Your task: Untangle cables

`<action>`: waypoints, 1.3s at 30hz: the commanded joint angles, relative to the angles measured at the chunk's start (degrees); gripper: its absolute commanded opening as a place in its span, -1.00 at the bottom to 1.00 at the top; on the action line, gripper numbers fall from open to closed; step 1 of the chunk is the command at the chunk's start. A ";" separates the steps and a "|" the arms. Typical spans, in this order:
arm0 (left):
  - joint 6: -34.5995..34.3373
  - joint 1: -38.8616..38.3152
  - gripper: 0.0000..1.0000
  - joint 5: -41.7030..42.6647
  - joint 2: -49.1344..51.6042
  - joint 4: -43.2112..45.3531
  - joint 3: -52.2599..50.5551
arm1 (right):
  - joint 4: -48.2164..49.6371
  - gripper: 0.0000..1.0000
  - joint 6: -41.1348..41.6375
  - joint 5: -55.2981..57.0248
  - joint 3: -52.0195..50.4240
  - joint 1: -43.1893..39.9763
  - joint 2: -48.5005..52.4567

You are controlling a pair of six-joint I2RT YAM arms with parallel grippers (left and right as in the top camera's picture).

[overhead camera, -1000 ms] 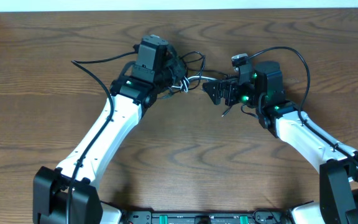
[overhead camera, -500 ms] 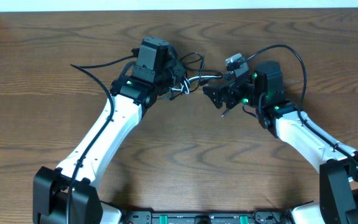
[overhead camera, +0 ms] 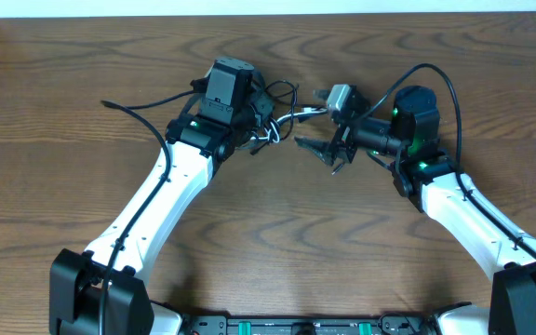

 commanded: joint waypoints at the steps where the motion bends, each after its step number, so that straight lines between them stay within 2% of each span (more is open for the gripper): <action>1: -9.42 0.02 -0.85 3.78 -0.68 0.33 0.42 | 0.04 0.82 -2.47 -6.93 0.07 0.85 -0.63; 4: -14.12 0.02 -0.85 5.14 -0.68 0.92 0.42 | -1.44 0.77 -3.45 -6.88 0.07 2.60 -0.63; 7: -16.87 0.02 -0.85 6.10 -0.68 1.40 0.42 | -5.60 0.61 -8.74 -6.51 0.07 3.50 -0.59; 10: -18.82 0.02 -0.85 8.15 -0.68 1.44 0.42 | -10.34 0.47 -12.17 -0.74 0.07 3.50 -0.55; 14: -19.02 0.02 -0.85 11.58 -0.70 2.05 0.42 | -12.13 0.33 -13.14 1.90 0.07 3.50 0.22; 19: -18.97 0.02 -0.85 14.78 -0.70 3.32 0.42 | -12.13 0.29 -13.14 2.47 0.07 3.48 1.62; 23: -19.02 0.02 -0.85 15.85 -0.70 3.41 0.42 | -12.79 0.08 -13.11 5.79 0.07 3.37 1.66; 26: -19.74 0.02 -0.85 16.98 -0.70 3.61 0.42 | -12.81 0.05 -13.09 6.03 0.07 3.37 1.66; 29: -20.09 0.02 -0.85 20.11 -0.70 4.52 0.42 | -12.81 -0.10 -13.09 6.88 0.07 3.37 1.77; 30: -20.09 0.02 -0.85 20.31 -0.70 4.66 0.42 | -12.79 -0.21 -13.09 6.86 0.07 3.37 1.88; 33: -20.09 0.02 -0.85 20.31 -0.70 4.63 0.42 | -12.79 -0.98 -13.09 6.88 0.07 3.37 1.99; 39: -20.06 0.02 -0.85 20.28 -0.70 4.61 0.42 | -12.74 -0.98 -13.07 6.88 0.07 3.32 1.99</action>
